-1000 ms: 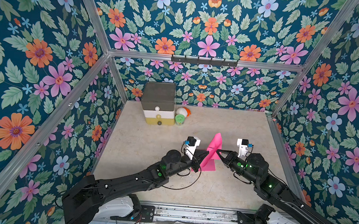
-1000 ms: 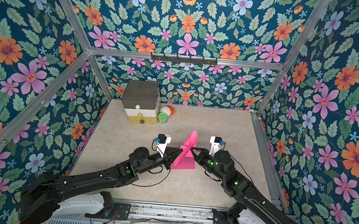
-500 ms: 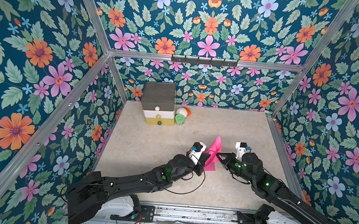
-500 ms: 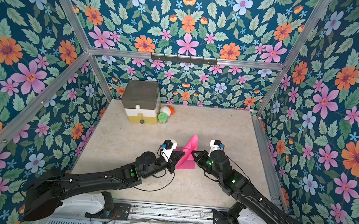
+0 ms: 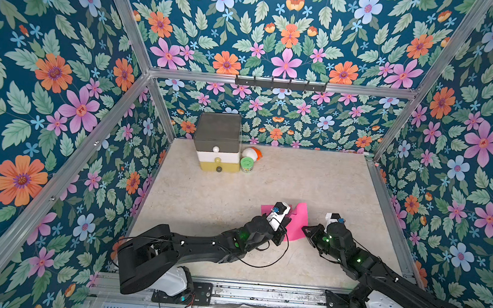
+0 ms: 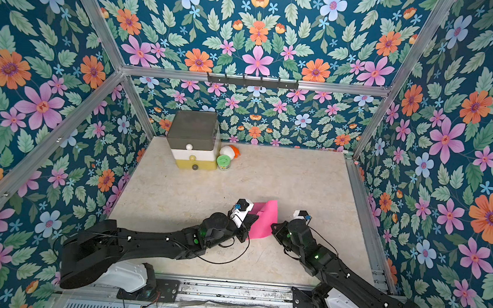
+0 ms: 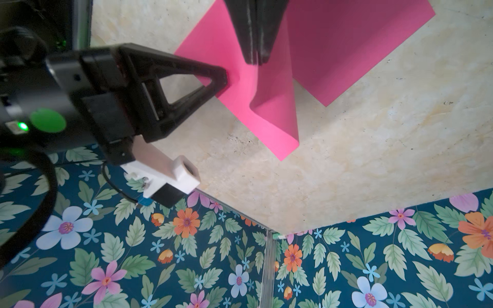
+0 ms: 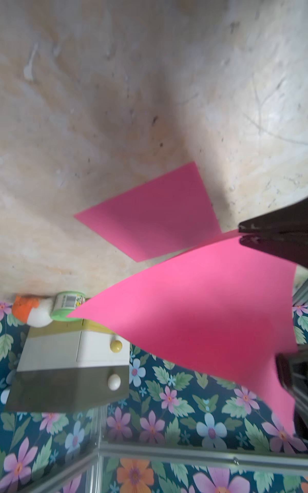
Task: Fold the square paper diagonally
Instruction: Fold the paper at the center of the board.
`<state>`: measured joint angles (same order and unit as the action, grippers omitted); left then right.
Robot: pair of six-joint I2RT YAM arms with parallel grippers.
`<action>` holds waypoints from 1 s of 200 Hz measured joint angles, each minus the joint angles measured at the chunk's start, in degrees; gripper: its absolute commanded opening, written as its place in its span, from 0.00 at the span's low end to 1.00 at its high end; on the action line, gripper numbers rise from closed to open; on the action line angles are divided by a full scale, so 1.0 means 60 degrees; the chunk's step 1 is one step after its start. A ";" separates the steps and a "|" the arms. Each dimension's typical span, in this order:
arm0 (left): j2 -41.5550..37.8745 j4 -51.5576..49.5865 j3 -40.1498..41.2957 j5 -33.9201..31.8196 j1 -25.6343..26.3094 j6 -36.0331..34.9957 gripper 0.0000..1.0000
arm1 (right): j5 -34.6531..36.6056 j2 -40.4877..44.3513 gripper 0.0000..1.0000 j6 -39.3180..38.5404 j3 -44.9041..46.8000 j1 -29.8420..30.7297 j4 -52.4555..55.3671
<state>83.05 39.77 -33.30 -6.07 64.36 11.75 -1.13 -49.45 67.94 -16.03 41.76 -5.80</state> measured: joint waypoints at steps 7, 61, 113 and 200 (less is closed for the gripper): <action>0.0204 0.0120 0.0000 0.0000 0.0018 0.0044 0.00 | -0.0076 0.0004 0.00 0.0055 0.0189 -0.0040 -0.0131; 0.1734 0.0936 -0.0153 0.0018 0.0189 0.0583 0.00 | -0.0295 0.0036 0.00 0.0200 0.1147 -0.0393 -0.1031; 0.2313 0.1362 -0.0302 -0.0036 0.0404 0.0809 0.00 | -0.0379 -0.0189 0.00 0.0226 0.1650 -0.0648 -0.1421; 0.2903 0.1370 -0.0419 -0.0171 0.0586 0.0805 0.00 | -0.0433 0.0004 0.24 0.0477 0.2058 -0.0903 -0.1570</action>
<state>100.47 47.99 -35.81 -7.09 67.88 16.58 -3.73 -49.43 70.81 -3.68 36.34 -15.22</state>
